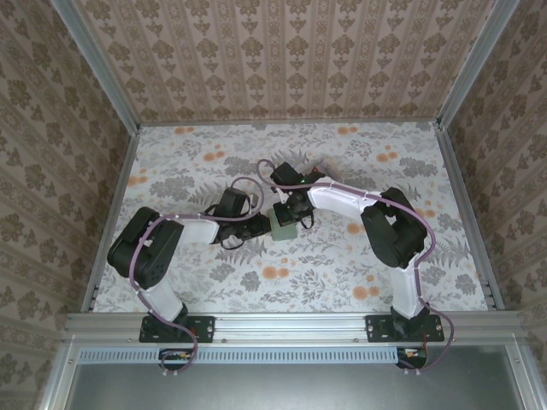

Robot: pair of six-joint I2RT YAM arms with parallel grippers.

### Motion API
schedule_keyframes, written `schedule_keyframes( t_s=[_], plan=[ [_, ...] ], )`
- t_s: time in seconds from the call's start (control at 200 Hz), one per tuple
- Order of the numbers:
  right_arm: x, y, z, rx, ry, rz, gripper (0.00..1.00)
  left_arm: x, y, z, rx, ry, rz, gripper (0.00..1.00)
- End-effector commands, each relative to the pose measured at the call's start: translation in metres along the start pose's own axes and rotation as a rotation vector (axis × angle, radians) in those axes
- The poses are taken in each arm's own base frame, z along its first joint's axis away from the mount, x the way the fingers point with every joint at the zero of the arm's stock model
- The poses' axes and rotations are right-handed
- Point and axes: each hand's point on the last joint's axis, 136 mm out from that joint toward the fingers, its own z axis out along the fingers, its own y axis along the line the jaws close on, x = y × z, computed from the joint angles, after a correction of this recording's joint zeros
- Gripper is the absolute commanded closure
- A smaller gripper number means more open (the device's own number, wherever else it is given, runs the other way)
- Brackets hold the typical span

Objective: Put the credit cards into the card holder
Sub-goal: Close the button on the card holder.

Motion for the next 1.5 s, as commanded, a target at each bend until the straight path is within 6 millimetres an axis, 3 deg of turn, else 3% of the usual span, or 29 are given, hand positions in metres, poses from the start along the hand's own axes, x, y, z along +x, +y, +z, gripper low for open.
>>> schedule_keyframes(
  t_s=[0.0, 0.155, 0.445, 0.585, 0.745, 0.865, 0.99, 1.17, 1.325, 1.495],
  plan=[
    [0.008, 0.001, 0.008, 0.014, 0.049, -0.008, 0.99, 0.009, 0.003, 0.011, -0.014, 0.03, 0.013, 0.81],
    [0.024, -0.012, 0.024, 0.094, 0.116, -0.036, 0.99, 0.009, 0.005, 0.012, -0.014, 0.03, 0.011, 0.81],
    [0.056, -0.012, 0.059, 0.109, 0.224, -0.046, 0.99, 0.009, 0.005, 0.013, -0.016, 0.034, 0.011, 0.81],
    [0.056, -0.012, 0.055, 0.107, 0.215, -0.043, 0.99, 0.008, 0.005, 0.012, -0.02, 0.03, 0.017, 0.81],
    [0.025, -0.007, 0.023, 0.102, 0.125, -0.054, 0.96, -0.008, 0.004, -0.004, -0.023, -0.014, 0.027, 0.78],
    [-0.002, -0.001, -0.007, 0.105, 0.025, -0.07, 0.84, -0.03, 0.005, -0.026, -0.041, -0.069, 0.036, 0.72],
    [-0.021, 0.003, -0.033, 0.106, -0.064, -0.086, 0.62, -0.05, -0.001, -0.049, -0.061, -0.12, 0.068, 0.66],
    [-0.038, 0.006, -0.073, 0.103, -0.192, -0.106, 0.52, -0.081, 0.0, -0.088, -0.084, -0.241, 0.065, 0.6],
    [-0.049, -0.006, -0.125, 0.168, -0.362, -0.123, 0.49, -0.094, 0.0, -0.118, -0.111, -0.333, 0.074, 0.53],
    [-0.05, -0.036, -0.19, 0.311, -0.596, -0.124, 0.43, -0.106, 0.01, -0.158, -0.172, -0.444, 0.074, 0.46]
  ],
)
